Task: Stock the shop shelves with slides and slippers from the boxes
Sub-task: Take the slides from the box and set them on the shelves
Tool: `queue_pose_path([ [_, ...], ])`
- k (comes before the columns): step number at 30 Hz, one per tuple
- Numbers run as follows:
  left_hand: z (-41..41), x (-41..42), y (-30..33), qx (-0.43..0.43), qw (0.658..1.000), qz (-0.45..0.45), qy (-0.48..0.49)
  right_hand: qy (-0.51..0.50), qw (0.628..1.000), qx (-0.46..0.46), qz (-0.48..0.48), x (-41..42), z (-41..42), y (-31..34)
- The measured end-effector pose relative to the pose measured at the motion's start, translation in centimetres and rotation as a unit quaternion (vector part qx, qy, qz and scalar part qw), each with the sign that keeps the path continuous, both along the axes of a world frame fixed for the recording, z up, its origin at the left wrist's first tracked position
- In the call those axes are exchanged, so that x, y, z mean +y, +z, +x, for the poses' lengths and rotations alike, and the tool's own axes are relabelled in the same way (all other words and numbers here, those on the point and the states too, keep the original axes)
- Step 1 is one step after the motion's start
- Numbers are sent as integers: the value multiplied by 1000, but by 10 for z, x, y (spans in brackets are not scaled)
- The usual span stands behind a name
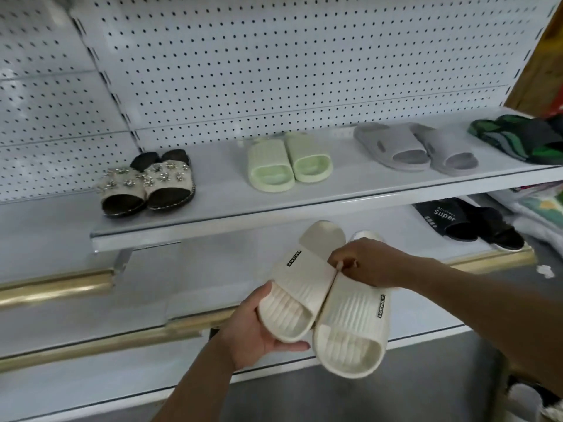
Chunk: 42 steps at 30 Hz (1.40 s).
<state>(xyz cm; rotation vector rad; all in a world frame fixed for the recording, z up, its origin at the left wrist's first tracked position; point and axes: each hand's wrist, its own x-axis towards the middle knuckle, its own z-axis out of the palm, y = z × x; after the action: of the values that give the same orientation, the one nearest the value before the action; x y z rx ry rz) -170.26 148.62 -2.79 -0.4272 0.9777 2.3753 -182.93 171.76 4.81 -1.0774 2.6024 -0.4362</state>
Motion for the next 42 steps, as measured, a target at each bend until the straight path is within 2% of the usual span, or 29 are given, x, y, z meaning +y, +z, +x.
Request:
queue_pose_path([
  [3,36,-47,11,5,1000,24,6,6,999,-30,-36,-52,29,10],
  [6,71,-89,21,6,1000,8,26,10,998,-42,-43,-100,57,16],
  [15,153,-168,57,9,988,-14,152,64,993,-78,-66,-208,101,42],
  [22,183,-197,70,79,968,10,237,44,967,-201,-151,-265,123,82],
  [26,195,-210,82,96,946,-3,310,93,975,-174,-104,-284,131,95],
  [30,198,-228,84,101,922,-57,370,94,963,-191,-166,-304,135,102],
  [36,198,-271,75,104,869,-108,472,124,953,-196,-194,-345,136,101],
  [42,181,-359,68,77,861,-168,473,145,957,-169,-188,-415,129,86],
])
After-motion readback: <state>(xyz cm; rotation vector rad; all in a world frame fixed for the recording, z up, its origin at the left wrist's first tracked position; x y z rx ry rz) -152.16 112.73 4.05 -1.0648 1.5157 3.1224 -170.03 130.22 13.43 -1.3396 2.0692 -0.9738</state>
